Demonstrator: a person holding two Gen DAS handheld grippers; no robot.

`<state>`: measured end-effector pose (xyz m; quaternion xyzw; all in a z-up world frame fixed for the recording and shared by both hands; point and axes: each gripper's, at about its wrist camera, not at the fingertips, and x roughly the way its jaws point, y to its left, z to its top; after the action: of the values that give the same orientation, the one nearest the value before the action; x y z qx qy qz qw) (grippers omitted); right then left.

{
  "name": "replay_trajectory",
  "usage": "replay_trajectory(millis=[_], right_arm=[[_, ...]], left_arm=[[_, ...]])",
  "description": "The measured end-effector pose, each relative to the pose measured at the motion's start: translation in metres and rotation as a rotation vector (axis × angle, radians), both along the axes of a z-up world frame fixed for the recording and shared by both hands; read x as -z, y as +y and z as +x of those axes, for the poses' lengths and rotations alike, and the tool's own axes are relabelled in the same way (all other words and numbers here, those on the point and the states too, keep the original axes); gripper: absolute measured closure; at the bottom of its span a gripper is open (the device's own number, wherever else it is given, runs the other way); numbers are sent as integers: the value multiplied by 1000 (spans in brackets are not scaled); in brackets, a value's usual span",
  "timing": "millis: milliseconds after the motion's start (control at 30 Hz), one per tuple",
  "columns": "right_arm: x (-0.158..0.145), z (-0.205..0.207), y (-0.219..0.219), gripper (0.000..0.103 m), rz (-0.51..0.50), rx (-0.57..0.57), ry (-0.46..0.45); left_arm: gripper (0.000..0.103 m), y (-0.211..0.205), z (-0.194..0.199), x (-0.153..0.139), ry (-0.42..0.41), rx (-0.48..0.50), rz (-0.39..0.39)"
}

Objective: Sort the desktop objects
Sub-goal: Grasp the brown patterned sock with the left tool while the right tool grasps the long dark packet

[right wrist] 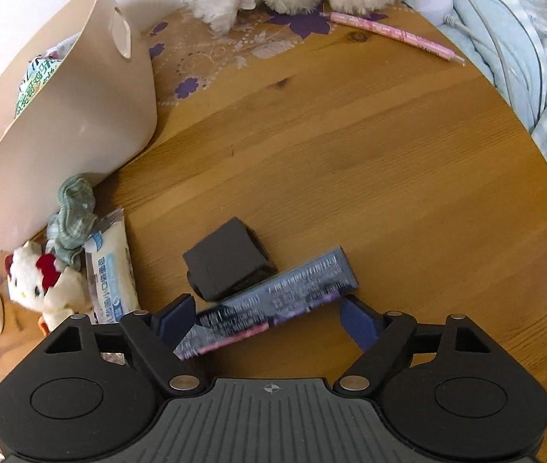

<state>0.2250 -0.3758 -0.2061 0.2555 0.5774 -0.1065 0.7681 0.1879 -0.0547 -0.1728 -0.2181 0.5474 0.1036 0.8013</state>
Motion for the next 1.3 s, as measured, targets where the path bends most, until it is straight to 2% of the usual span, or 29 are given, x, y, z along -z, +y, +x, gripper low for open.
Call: replay_trajectory(millis=[167,300,400,467,533,600,800,933,1033,1133,1200,1300], right_arm=[[2,8,14,20,-27,-15,5],[3,10,24,21,-55,-35,-1],[3,12,31,20,-86,-77,1],[2,11,32,24,-89,-94,2],[1,8,33,38,-113,-127,-1],[-1,2,33,47,-137,-155,-8],[-2,-21,31,50,-110,-161,-19],[-2,-32,39,64,-162,-173,-51],[-3,-38,38,76,-137,-163,-66],[-2,-44,36,81,-124,-153,-73],[-2,-49,34,82,-117,-146,-76],[-4,-53,34,82,-113,-135,-83]], left_arm=[[17,-6,1,1,-30,28,31],[17,-3,-3,3,14,43,27],[17,-3,-10,4,6,77,82],[17,-2,-12,5,7,98,105],[17,5,-14,7,27,109,120],[18,11,-16,8,48,111,141],[30,21,-27,9,52,205,241],[33,21,-37,8,38,249,250],[39,22,-40,8,28,270,252],[44,21,-43,5,26,276,252],[46,21,-46,5,19,289,254],[55,21,-49,4,9,315,254]])
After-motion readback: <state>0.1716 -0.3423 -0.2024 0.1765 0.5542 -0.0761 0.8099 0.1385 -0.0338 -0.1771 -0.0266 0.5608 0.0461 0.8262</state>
